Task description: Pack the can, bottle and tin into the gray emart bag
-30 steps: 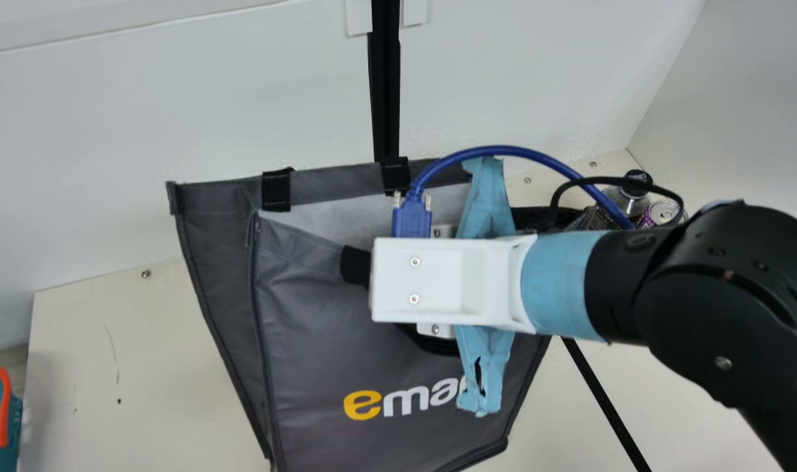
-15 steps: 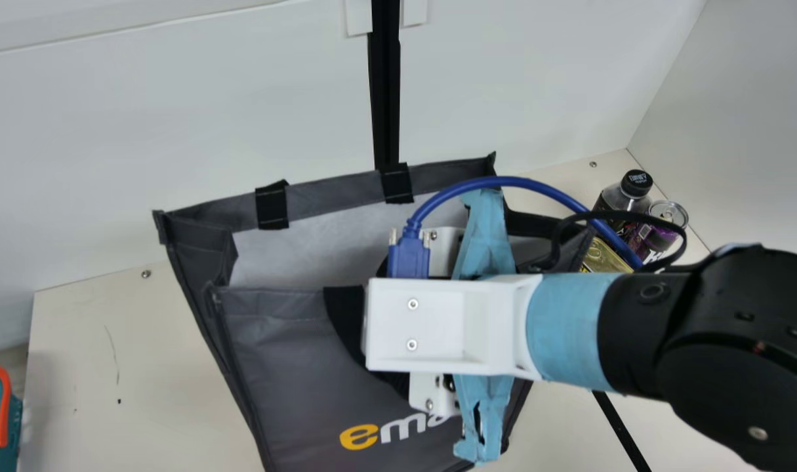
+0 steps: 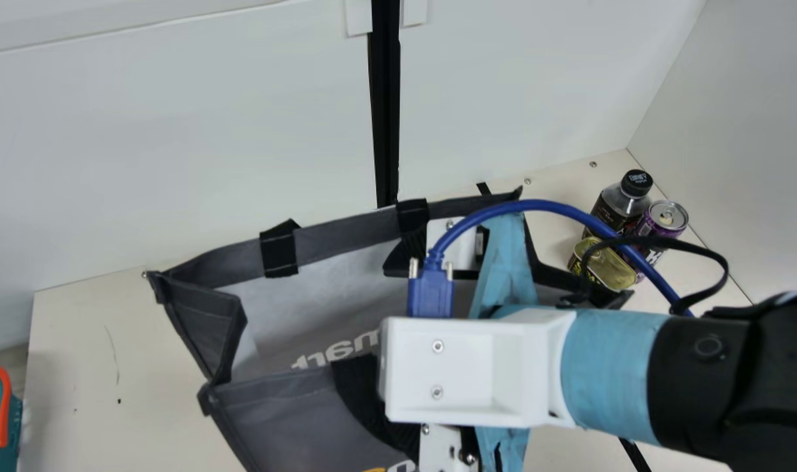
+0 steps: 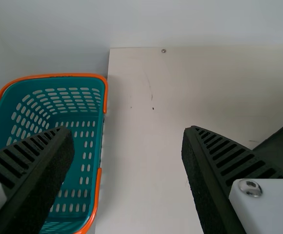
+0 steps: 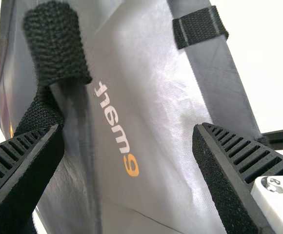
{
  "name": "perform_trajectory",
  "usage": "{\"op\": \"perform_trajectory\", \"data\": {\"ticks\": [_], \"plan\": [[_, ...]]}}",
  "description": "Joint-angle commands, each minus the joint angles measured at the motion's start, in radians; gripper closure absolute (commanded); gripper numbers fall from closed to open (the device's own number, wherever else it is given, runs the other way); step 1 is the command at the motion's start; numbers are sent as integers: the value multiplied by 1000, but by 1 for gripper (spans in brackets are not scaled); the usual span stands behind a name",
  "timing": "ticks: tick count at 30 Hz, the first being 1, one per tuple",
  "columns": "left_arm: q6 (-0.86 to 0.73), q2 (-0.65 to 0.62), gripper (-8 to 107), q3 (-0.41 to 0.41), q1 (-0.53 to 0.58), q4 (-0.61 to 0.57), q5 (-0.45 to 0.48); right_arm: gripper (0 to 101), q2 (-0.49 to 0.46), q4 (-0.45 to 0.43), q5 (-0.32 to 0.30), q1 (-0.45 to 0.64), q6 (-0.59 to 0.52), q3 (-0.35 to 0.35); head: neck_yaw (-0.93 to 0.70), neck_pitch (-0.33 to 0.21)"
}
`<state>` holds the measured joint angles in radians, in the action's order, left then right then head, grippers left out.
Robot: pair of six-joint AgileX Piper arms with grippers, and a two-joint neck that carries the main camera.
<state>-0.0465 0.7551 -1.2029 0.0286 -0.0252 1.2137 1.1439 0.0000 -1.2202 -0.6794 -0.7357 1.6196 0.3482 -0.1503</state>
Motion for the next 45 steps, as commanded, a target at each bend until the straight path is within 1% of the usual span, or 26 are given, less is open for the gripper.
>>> {"op": "perform_trajectory", "data": {"ticks": [1, 8, 21, 29, 36, 45], "plan": [[0, 0, 9, 0, 0, 0, 0, 10, -8, -3, 0, -5, 5, -2, 1, -24], [0, 0, 9, 0, 0, 0, 0, 10, -41, -8, 0, -15, 21, -3, 1, -24], [0, 0, 9, 0, 0, 0, 0, 10, -89, 38, 0, -4, 70, 30, 1, -24], [0, 0, 9, 0, 0, 0, 0, 10, -110, 61, 0, 19, 115, 74, 1, -24], [0, 0, 9, 0, 0, 0, 0, 10, -118, 59, 0, 54, 156, 127, 1, -24], [0, 0, 9, 0, 0, 0, 0, 10, -110, 27, 0, 170, 206, 200, 1, -24]]}}
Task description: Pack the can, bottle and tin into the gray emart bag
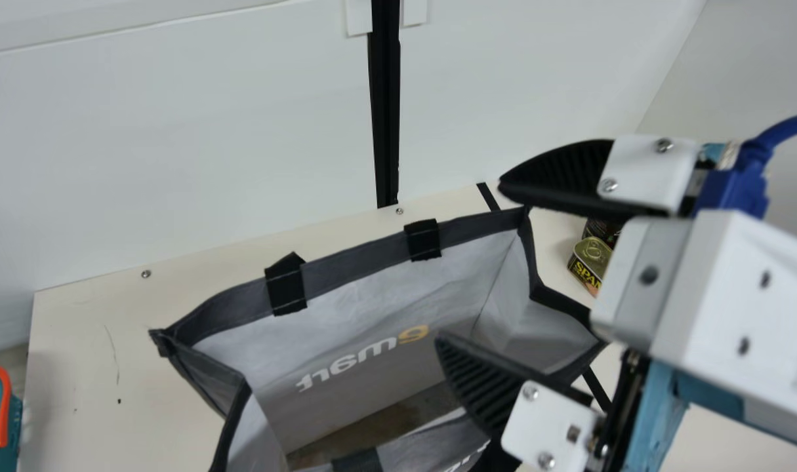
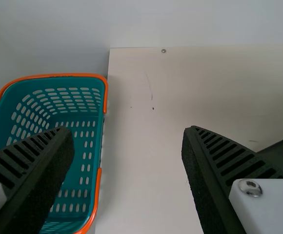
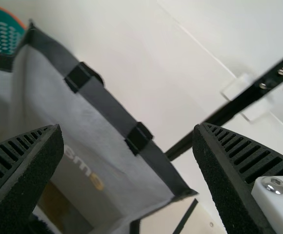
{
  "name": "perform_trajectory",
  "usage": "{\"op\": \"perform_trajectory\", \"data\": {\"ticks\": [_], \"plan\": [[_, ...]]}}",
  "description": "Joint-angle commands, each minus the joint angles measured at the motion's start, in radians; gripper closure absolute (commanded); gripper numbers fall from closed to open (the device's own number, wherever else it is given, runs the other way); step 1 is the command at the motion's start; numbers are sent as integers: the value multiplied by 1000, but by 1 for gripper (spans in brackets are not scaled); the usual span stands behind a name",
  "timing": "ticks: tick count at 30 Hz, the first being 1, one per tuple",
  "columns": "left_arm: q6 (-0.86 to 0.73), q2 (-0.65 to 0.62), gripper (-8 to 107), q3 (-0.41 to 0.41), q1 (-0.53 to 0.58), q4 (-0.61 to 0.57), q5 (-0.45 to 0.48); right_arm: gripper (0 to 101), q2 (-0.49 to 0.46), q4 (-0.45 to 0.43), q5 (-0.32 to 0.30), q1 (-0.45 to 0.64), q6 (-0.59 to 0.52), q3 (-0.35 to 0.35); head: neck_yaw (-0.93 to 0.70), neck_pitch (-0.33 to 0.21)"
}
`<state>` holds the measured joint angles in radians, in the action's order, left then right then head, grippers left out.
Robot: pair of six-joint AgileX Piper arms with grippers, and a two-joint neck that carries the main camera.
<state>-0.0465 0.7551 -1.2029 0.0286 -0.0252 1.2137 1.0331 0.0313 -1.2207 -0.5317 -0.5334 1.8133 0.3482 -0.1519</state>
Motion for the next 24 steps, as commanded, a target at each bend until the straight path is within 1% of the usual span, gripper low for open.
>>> {"op": "perform_trajectory", "data": {"ticks": [1, 7, 15, 19, 24], "plan": [[0, 0, 9, 0, 0, 0, 0, 10, 3, -8, 1, 39, 9, 14, 1, -23], [0, 0, 9, 0, 0, 0, 0, 10, 14, -22, 1, 142, 42, 44, 1, -23], [0, 0, 9, 0, 0, 0, 0, 10, 31, -15, 1, 281, 76, 60, 1, -23], [0, 0, 9, 0, 0, 0, 0, 10, 39, 0, 1, 355, 90, 58, 1, -23], [0, 0, 9, 0, 0, 0, 0, 10, 47, 22, 1, 443, 104, 37, 1, -23]]}}
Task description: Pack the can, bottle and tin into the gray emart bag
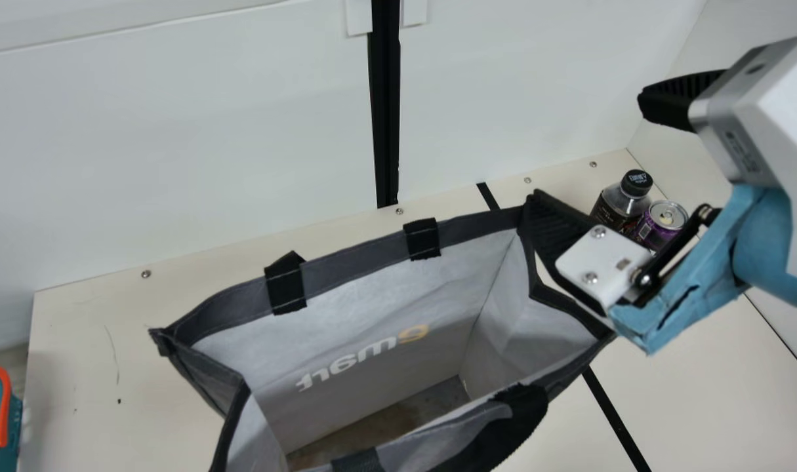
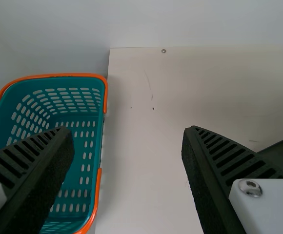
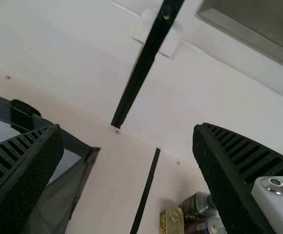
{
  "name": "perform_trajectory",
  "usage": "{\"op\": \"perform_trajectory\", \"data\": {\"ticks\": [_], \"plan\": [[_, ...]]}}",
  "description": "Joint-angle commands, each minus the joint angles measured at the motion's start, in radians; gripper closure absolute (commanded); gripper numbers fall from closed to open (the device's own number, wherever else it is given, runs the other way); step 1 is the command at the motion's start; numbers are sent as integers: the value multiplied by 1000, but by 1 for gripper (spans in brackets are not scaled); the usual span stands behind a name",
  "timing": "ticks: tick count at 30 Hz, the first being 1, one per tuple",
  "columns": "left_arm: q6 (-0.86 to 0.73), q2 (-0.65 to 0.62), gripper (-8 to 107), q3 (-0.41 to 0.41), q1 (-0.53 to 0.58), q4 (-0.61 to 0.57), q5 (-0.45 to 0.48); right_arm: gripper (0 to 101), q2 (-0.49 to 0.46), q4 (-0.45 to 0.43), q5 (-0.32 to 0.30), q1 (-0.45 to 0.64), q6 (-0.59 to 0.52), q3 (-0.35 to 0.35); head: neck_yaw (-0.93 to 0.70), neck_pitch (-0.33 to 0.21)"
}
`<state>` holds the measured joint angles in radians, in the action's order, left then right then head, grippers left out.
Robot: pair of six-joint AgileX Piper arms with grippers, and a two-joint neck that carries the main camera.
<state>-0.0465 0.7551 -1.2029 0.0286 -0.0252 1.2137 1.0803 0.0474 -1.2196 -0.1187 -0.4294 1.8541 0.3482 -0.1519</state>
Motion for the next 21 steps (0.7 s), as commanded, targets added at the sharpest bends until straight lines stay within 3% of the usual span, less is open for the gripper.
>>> {"op": "perform_trajectory", "data": {"ticks": [1, 21], "plan": [[0, 0, 9, 0, 0, 0, 0, 10, 1, 12, 0, 48, 0, -8, 1, -23], [0, 0, 9, 0, 0, 0, 0, 10, 39, 66, 0, 362, -19, -87, 1, -23]]}}
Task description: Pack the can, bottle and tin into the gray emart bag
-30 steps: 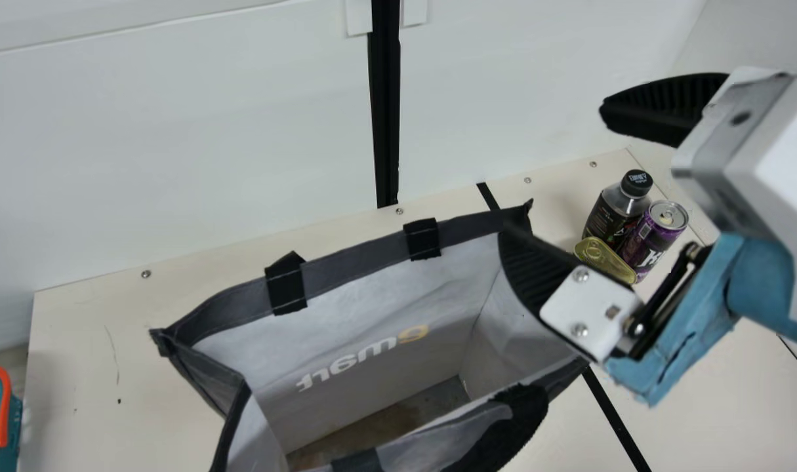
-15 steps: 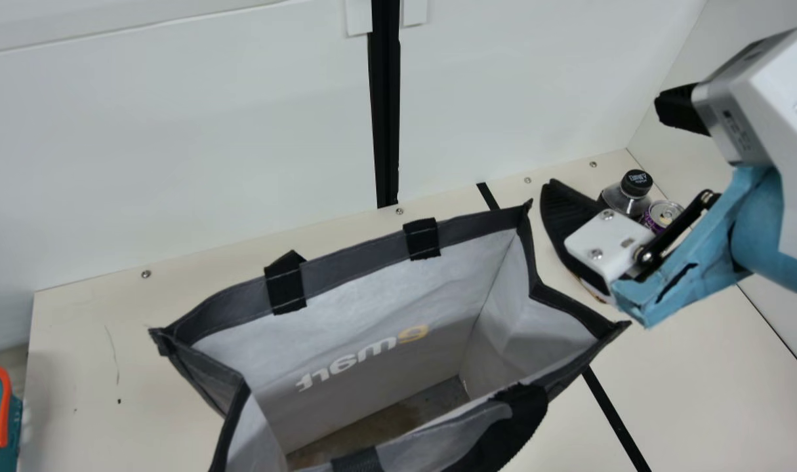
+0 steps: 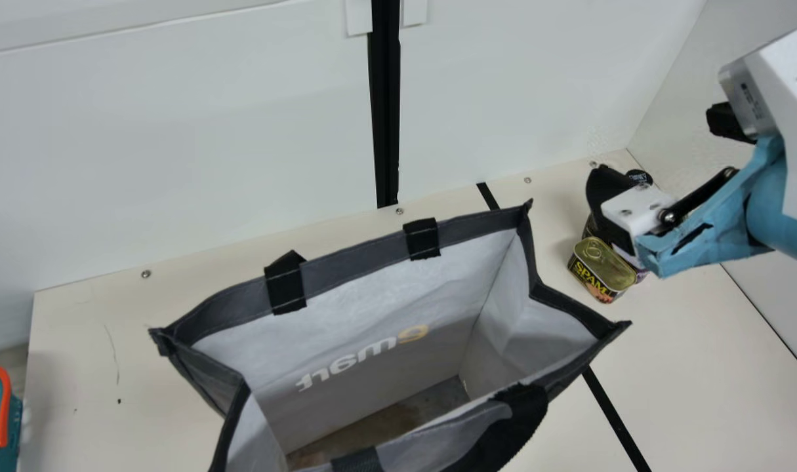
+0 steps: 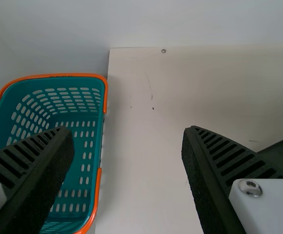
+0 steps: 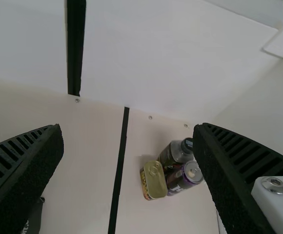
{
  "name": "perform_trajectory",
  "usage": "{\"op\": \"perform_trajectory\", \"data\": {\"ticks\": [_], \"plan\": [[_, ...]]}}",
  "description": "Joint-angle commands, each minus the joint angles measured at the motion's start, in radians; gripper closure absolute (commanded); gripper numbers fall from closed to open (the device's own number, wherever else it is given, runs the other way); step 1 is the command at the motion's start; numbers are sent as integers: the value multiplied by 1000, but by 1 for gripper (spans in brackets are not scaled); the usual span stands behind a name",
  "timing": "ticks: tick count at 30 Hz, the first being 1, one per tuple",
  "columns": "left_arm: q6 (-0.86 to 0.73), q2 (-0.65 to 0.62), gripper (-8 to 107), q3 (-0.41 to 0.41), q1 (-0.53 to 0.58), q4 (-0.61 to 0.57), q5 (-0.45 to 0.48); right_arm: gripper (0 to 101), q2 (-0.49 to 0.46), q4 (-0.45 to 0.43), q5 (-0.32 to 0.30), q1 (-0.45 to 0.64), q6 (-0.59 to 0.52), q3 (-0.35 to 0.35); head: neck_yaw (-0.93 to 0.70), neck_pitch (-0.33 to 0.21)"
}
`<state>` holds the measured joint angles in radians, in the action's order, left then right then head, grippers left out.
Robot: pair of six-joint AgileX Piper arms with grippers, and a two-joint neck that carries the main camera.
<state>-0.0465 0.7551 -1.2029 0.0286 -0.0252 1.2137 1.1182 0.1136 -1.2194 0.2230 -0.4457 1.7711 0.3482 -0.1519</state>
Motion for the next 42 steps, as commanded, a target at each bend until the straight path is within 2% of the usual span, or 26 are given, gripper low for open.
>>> {"op": "perform_trajectory", "data": {"ticks": [1, 21, 42], "plan": [[0, 0, 9, 0, 0, 0, 0, 10, 2, 2, -1, 34, -8, -10, 1, -23], [0, 0, 9, 0, 0, 0, 0, 10, 19, -16, -1, 215, -77, -124, 1, -23], [0, 0, 9, 0, 0, 0, 0, 10, 6, -54, 0, 266, -60, -206, 1, -23]]}}
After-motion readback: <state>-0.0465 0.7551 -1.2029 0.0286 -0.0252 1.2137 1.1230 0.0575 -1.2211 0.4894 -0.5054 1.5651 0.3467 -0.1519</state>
